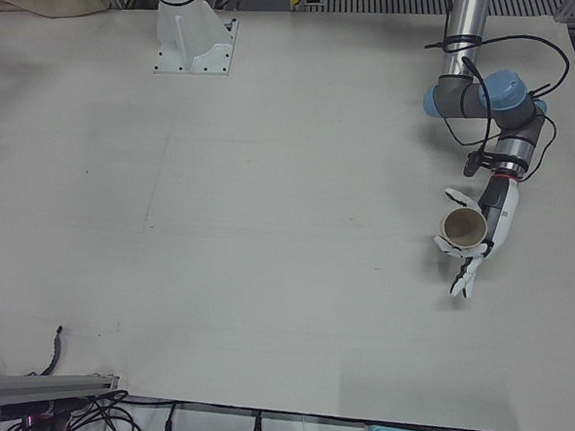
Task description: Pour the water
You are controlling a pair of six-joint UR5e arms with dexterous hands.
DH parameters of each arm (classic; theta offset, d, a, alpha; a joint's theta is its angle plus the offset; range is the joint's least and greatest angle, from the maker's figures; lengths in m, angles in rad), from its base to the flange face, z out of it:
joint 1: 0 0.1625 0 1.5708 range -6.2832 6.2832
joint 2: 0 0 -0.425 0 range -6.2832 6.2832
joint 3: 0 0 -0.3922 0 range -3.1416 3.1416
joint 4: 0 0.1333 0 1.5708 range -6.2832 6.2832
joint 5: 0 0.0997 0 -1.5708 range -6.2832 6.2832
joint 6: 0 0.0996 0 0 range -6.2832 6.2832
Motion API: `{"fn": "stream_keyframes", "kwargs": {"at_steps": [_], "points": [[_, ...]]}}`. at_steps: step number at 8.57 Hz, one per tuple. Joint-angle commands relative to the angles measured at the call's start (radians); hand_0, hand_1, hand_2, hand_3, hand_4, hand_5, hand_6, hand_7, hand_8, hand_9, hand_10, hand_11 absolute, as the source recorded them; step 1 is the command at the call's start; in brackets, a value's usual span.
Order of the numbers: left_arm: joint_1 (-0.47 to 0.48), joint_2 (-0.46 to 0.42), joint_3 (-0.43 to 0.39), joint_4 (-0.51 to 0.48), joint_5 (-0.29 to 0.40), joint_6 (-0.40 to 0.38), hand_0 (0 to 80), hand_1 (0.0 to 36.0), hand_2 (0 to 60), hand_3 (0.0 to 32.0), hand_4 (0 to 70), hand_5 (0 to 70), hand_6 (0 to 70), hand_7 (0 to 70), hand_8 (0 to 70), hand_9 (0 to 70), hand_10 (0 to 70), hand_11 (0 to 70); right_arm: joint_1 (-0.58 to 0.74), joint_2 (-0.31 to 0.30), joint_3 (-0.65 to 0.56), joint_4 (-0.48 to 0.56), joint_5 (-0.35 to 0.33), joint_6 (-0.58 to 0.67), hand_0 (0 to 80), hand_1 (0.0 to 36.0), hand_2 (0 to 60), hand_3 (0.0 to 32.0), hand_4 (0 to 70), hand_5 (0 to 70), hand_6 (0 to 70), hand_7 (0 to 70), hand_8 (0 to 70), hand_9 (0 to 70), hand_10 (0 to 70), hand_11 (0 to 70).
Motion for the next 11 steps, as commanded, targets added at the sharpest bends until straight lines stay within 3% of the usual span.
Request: {"fn": "stream_keyframes", "kwargs": {"at_steps": [1,2,3,4,5,6,11], "points": [[0.001,-0.001,0.013,-0.008,-0.006,0.004,21.3,0.0,0.0,0.0,70.0,70.0,12.2,9.0,1.4,0.4,6.1,6.5,-0.001,0.013,-0.009,0.000,-0.001,0.000,55.4,35.1,60.0,0.0,16.4,13.4,32.0,38.3,24.3,32.5,0.0,0.0],[0.001,0.000,0.021,-0.013,-0.007,0.008,26.0,0.0,0.0,0.0,70.0,70.0,11.4,8.7,1.2,0.3,5.7,6.4,0.000,0.017,-0.007,0.000,-0.001,0.000,55.3,35.2,60.0,0.0,16.4,13.5,32.2,38.5,24.3,32.4,0.0,0.0],[-0.001,0.002,0.035,-0.022,-0.020,0.013,36.2,0.0,0.0,0.0,44.7,28.0,6.5,4.4,0.3,0.0,4.4,5.7,0.000,0.017,-0.007,0.000,-0.001,0.000,55.5,35.3,60.0,0.0,17.1,13.5,32.5,38.7,24.6,32.8,0.0,0.0],[-0.001,0.017,0.033,-0.034,-0.038,0.013,34.9,0.0,0.0,0.0,19.7,0.0,3.2,1.0,0.0,0.0,2.9,4.3,0.000,0.017,-0.007,0.000,-0.001,0.000,55.4,35.3,60.0,0.0,17.2,13.5,32.4,38.6,24.2,32.2,0.0,0.0],[-0.001,0.022,0.033,-0.040,-0.040,0.011,11.1,0.0,0.0,0.0,9.2,0.0,0.0,0.0,0.0,0.0,1.1,1.4,0.000,0.019,-0.006,0.000,-0.003,0.000,55.6,35.3,60.0,0.0,17.2,13.5,32.4,38.5,24.2,32.3,0.0,0.0],[-0.001,0.023,0.036,-0.049,-0.040,0.011,0.0,0.0,0.0,0.6,7.3,0.0,0.0,0.0,0.0,0.0,0.4,0.2,0.000,0.019,-0.004,0.000,-0.001,0.000,55.6,35.4,60.0,0.0,17.0,13.5,32.3,38.7,23.9,31.8,0.0,0.0],[-0.002,0.043,0.024,-0.069,-0.057,-0.004,0.0,0.0,0.0,3.8,5.7,0.0,0.0,0.0,0.0,0.0,0.1,0.0,0.005,0.019,0.013,0.002,-0.003,0.005,56.5,35.9,60.0,0.0,16.3,13.6,32.3,39.2,23.5,31.2,0.0,0.0]]}}
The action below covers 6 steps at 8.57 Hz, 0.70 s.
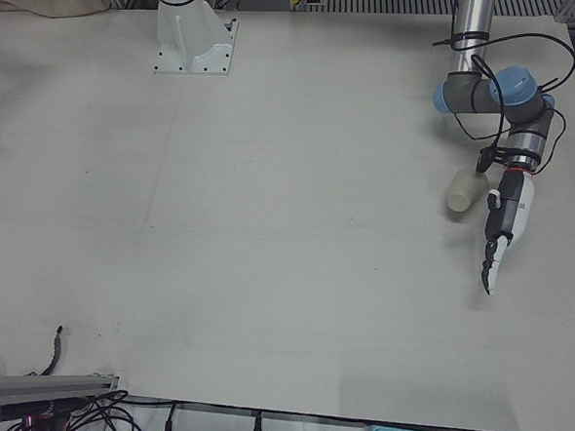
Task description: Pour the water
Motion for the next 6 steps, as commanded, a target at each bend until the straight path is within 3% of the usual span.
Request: {"fn": "stream_keyframes", "kwargs": {"at_steps": [1,2,3,4,6], "points": [[-0.002,0.005,-0.047,0.007,-0.006,-0.010,4.7,0.0,0.0,3.4,5.9,0.0,0.0,0.0,0.0,0.0,0.2,0.1,0.006,-0.001,0.020,0.000,-0.002,0.002,56.5,36.0,60.0,0.0,16.1,13.6,32.2,39.2,23.2,30.8,0.0,0.0],[-0.002,0.016,-0.099,0.038,-0.005,-0.010,15.2,0.0,0.0,3.8,6.2,0.0,0.0,0.0,0.0,0.0,0.2,0.2,0.011,-0.008,0.007,0.002,0.001,0.004,56.8,36.0,60.0,0.0,16.1,13.6,32.2,39.2,22.8,30.3,0.0,0.0],[-0.004,0.028,-0.134,0.059,-0.005,-0.010,40.3,0.0,0.0,0.4,8.3,0.0,0.4,0.0,0.0,0.0,1.2,2.2,0.018,-0.014,-0.048,0.018,0.001,0.013,56.8,35.9,60.0,0.0,16.9,13.7,32.8,38.4,23.0,30.3,0.0,0.0],[-0.004,0.036,-0.136,0.058,-0.005,-0.010,46.6,2.9,0.0,0.0,9.8,0.0,2.0,0.7,0.0,0.0,1.6,3.2,0.015,-0.012,-0.118,0.020,-0.002,0.064,56.4,35.9,60.0,0.0,18.4,13.7,33.4,39.0,23.5,30.9,0.0,0.0],[-0.002,0.057,-0.136,0.052,-0.005,-0.007,49.3,6.2,0.0,0.0,9.8,0.0,2.6,1.5,0.0,0.0,2.0,4.1,0.011,-0.012,-0.188,0.034,-0.005,0.116,56.1,32.9,60.0,0.0,23.1,14.2,36.3,38.5,29.5,39.0,0.0,1.3]]}}
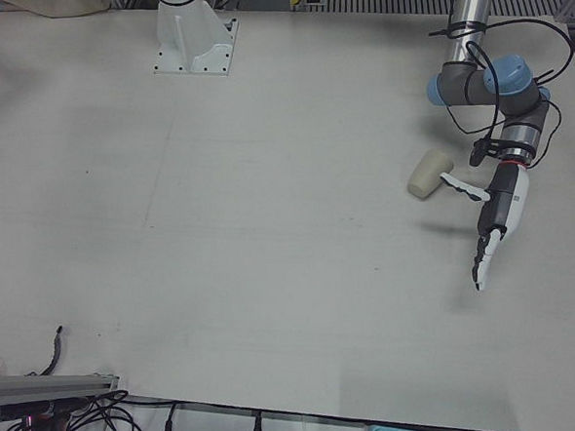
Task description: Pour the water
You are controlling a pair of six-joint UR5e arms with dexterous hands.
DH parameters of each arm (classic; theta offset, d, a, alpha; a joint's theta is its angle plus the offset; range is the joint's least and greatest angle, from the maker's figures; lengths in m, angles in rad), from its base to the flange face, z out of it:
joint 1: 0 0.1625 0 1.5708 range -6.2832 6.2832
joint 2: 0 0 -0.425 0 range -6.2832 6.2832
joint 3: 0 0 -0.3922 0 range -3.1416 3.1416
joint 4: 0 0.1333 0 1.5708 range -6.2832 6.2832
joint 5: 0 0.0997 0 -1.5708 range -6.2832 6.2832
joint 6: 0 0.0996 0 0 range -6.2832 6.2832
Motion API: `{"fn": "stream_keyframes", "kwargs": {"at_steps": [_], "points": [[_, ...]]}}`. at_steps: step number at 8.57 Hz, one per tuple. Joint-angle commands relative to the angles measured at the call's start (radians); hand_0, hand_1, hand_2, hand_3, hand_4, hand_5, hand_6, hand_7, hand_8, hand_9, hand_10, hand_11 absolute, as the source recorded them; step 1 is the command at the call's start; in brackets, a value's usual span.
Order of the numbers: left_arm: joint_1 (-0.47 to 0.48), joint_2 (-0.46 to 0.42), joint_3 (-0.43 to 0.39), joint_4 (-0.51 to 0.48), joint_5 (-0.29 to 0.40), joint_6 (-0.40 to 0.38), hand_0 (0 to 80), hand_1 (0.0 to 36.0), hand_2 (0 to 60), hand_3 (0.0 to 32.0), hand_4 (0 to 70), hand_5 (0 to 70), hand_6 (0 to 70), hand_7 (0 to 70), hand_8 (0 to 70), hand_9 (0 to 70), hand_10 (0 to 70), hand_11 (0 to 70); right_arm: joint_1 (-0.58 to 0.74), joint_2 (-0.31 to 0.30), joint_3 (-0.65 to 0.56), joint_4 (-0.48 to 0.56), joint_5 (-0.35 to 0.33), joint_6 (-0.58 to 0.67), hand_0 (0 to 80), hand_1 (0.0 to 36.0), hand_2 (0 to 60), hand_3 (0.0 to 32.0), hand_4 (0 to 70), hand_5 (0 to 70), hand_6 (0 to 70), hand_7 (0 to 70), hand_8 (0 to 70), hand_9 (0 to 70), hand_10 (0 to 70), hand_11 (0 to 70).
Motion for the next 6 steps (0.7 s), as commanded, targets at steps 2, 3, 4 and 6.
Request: {"fn": "stream_keyframes", "kwargs": {"at_steps": [2,3,4,6], "points": [[0.001,0.021,-0.012,0.002,0.000,0.003,50.0,6.9,0.0,0.0,9.8,0.0,2.6,1.5,0.0,0.0,2.1,4.4,-0.019,0.005,-0.098,0.017,-0.005,0.063,52.2,21.9,28.6,0.0,14.8,11.2,28.3,19.4,18.9,22.4,0.1,0.7],[0.000,0.024,-0.013,0.004,0.002,0.001,50.2,7.0,0.0,0.0,9.8,0.0,2.6,1.6,0.0,0.0,2.0,4.2,-0.027,0.005,-0.097,0.017,-0.007,0.071,47.9,12.4,1.2,16.2,0.0,5.9,10.1,0.1,1.3,0.1,0.0,0.0],[0.001,0.029,-0.015,0.002,0.002,0.001,50.8,7.2,0.0,0.0,10.0,0.0,2.6,1.8,0.0,0.0,1.9,4.2,-0.040,0.004,-0.097,0.017,-0.007,0.074,43.4,6.8,0.0,32.0,0.0,3.3,3.0,0.0,0.0,0.0,0.0,0.0],[0.000,0.040,-0.038,0.010,0.003,0.001,50.9,7.2,0.0,0.0,9.6,0.0,2.3,1.7,0.0,0.0,1.9,4.2,-0.056,0.004,-0.106,0.015,-0.007,0.085,28.7,2.5,0.0,32.0,0.0,0.2,0.0,0.0,0.0,0.0,0.0,0.0]]}}
